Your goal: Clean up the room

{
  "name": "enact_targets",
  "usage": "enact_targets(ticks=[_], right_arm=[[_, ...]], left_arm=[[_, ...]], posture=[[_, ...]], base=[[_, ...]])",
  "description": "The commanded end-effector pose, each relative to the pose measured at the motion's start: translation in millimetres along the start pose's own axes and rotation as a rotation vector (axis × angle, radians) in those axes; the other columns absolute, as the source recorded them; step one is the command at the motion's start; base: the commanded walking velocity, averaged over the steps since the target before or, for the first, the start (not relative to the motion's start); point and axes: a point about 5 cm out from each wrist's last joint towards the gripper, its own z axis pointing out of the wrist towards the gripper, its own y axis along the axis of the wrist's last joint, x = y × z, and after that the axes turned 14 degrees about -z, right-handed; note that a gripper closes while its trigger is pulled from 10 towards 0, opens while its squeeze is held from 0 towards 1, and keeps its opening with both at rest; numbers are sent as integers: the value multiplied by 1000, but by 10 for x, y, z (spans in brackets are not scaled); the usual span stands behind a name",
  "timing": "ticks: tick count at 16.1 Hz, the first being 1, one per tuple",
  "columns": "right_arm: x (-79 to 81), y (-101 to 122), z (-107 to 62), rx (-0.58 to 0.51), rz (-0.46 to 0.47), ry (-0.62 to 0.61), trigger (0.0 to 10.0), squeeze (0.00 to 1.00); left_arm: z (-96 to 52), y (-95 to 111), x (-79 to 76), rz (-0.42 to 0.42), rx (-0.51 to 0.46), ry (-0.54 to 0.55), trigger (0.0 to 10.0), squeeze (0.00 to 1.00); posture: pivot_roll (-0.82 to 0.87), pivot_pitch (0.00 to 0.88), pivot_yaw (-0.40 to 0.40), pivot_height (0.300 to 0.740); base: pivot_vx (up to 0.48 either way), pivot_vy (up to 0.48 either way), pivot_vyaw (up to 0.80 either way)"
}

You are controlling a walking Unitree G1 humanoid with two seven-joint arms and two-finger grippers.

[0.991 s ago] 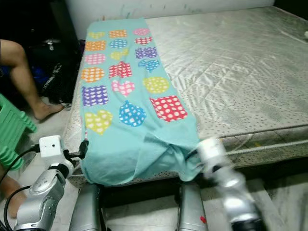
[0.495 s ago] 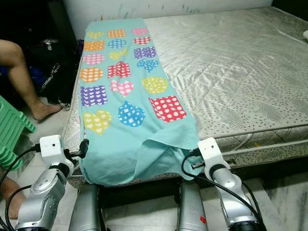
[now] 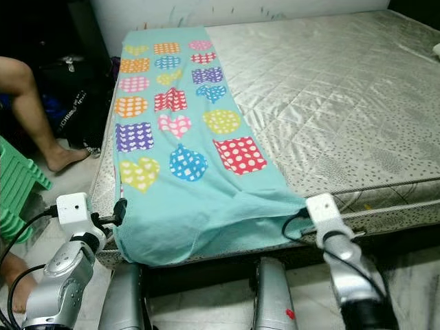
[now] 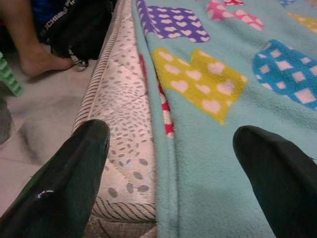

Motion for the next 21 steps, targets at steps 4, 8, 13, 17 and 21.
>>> enact_targets(ticks=[4,8,13,17,21], right_arm=[[-246,-146,68,44,-81,-78,2745,0],[-273,-20,43,-57,-3,-67,10000,1000],[-66,46,-129,-115,164,18,10000,1000],[-63,299,-272,-223,271,-14,10000,1000],[150,596,-532,-345,417,48,10000,1000]], left_arm=[[3,10,48,20,9,23,10000,0],[0,18,20,4,5,2,10000,0],[-28,-8,29,-2,16,0,10000,0],[-113,44,-1,-21,3,-16,10000,0],[-322,75,-77,-76,1,-65,10000,0]], posture=[[-109,0,40,492],[-113,0,35,492],[-123,0,35,492],[-126,0,32,492],[-120,0,31,492]], base=[[0,0,0],[0,0,0],[0,0,0],[0,0,0],[0,0,0]])
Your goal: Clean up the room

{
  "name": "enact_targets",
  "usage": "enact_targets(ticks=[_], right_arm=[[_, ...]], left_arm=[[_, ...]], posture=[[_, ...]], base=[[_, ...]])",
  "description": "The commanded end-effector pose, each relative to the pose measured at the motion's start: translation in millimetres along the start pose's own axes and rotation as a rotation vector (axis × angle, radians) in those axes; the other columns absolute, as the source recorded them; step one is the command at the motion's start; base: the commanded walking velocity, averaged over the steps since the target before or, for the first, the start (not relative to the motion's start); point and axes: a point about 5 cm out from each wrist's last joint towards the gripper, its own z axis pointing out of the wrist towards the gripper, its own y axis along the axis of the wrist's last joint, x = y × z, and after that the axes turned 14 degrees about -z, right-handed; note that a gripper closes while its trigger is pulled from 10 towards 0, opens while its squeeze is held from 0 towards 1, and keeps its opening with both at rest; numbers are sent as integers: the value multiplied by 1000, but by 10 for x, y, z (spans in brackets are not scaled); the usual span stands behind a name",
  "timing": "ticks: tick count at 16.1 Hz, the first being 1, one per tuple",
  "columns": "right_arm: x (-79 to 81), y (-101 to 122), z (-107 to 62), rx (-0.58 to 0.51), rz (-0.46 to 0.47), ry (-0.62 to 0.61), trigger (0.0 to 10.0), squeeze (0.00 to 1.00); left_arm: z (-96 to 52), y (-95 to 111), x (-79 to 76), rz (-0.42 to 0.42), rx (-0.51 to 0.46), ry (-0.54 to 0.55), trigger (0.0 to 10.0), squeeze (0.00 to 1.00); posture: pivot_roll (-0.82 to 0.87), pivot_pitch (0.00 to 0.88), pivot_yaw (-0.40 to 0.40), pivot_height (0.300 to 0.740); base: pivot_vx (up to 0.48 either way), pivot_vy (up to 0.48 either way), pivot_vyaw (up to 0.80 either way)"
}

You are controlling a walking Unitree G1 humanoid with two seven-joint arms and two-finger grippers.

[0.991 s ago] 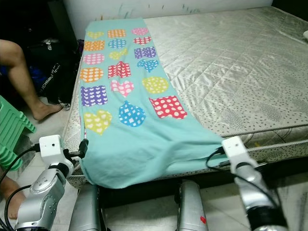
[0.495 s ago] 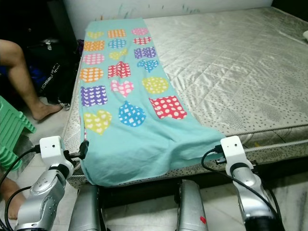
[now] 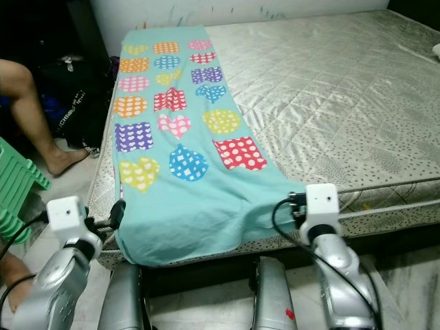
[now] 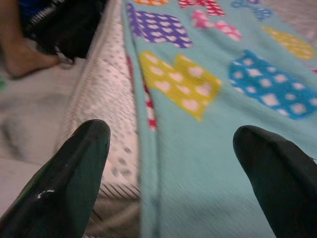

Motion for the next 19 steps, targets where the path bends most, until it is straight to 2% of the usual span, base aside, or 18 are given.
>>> enact_targets(ticks=[1,4,5,6,8,10,11,16,17,18,19], right_arm=[[93,115,-27,-51,39,14,10000,1000],[187,206,-4,-85,105,24,10000,1000],[209,339,38,-125,132,27,10000,1000],[208,371,47,-128,130,29,10000,1000],[174,351,47,-115,120,16,10000,1000],[170,358,30,-115,121,14,10000,1000],[195,396,16,-125,134,30,10000,1000],[293,371,-60,-115,129,71,10000,1000],[309,374,-78,-117,130,86,10000,722],[321,374,-91,-117,131,99,10000,220],[354,369,-119,-119,143,136,10000,0]], left_arm=[[-50,12,-29,-11,6,-20,10000,0],[-16,-53,17,-33,46,-1,10000,0],[99,-46,54,-36,55,28,10000,0],[162,-35,73,-59,55,60,10000,0],[290,-98,165,-116,84,135,10000,0],[332,-175,221,-147,123,163,10000,0],[378,-272,244,-192,174,192,10000,0],[462,-416,276,-218,234,221,10000,0],[498,-391,237,-192,236,202,10000,0],[512,-377,212,-173,236,188,10000,0],[536,-355,178,-137,236,162,10000,0]], posture=[[-114,0,30,492],[-114,0,26,492],[-120,0,25,492],[-124,0,24,492],[-143,0,21,492],[-149,0,20,492],[-154,0,19,492],[-168,0,30,492],[-171,0,32,492],[-171,0,33,492],[-172,0,34,492]], base=[[0,0,0],[0,0,0],[0,0,0],[0,0,0],[0,0,0],[0,0,0],[0,0,0],[0,0,0],[0,0,0],[0,0,0],[0,0,0]])
